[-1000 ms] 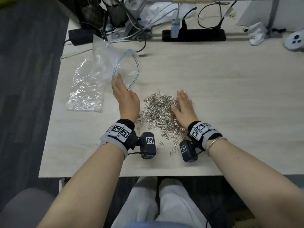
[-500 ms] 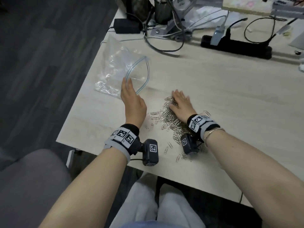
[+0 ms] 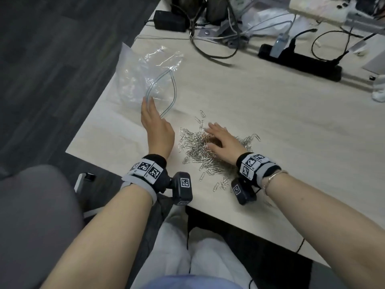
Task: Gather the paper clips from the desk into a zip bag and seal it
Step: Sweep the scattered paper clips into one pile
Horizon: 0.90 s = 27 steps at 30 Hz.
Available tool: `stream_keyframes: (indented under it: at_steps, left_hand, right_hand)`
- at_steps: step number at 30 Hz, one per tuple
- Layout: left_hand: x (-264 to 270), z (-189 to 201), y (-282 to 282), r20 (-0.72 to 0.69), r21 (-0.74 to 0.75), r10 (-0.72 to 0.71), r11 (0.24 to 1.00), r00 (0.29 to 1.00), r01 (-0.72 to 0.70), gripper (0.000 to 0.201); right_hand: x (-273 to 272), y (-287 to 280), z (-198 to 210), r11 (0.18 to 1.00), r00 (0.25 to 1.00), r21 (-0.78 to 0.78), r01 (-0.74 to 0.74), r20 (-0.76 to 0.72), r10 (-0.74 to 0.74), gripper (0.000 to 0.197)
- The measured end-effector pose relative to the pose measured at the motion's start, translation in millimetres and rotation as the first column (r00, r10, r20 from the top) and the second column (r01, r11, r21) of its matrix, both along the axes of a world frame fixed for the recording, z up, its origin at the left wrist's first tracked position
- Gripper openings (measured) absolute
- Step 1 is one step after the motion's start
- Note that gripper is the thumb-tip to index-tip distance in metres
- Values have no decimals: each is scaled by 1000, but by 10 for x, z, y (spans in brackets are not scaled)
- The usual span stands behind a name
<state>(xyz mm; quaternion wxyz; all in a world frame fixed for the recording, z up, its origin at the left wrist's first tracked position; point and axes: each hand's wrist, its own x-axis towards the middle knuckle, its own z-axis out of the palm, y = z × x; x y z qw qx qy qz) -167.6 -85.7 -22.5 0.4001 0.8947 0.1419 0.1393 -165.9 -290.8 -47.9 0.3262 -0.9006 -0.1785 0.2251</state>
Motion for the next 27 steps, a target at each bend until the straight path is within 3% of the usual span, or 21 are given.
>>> stream_keyframes:
  at_steps: [3,9,14,20,27]
  left_hand:
    - [-82,6,76,-18,-27,11,1000,1000,-12,67]
    - [-183,-30,327,-9,-4,22,1000,1000,-22,67]
    - [-292,-57,478,-28,-12,54,998,998,-55,66]
    - [-452,-85,449,-23,22,60,998,998,-60,66]
    - [-644,-98,337,-42,28,24,999,999,-23,66]
  right_hand:
    - [203,110,55,997,997,17,79,18,-79,55]
    - [596,420,-39,985,998,-161,54,-30,-60,61]
    - [498,694,-99,971,992,-204,-124,-55,115,62]
    - [97,866,-118,896,924,-245,-371,-7,381,58]
    - [-325,484,-65,858,889,-246,-450,-36,456,56]
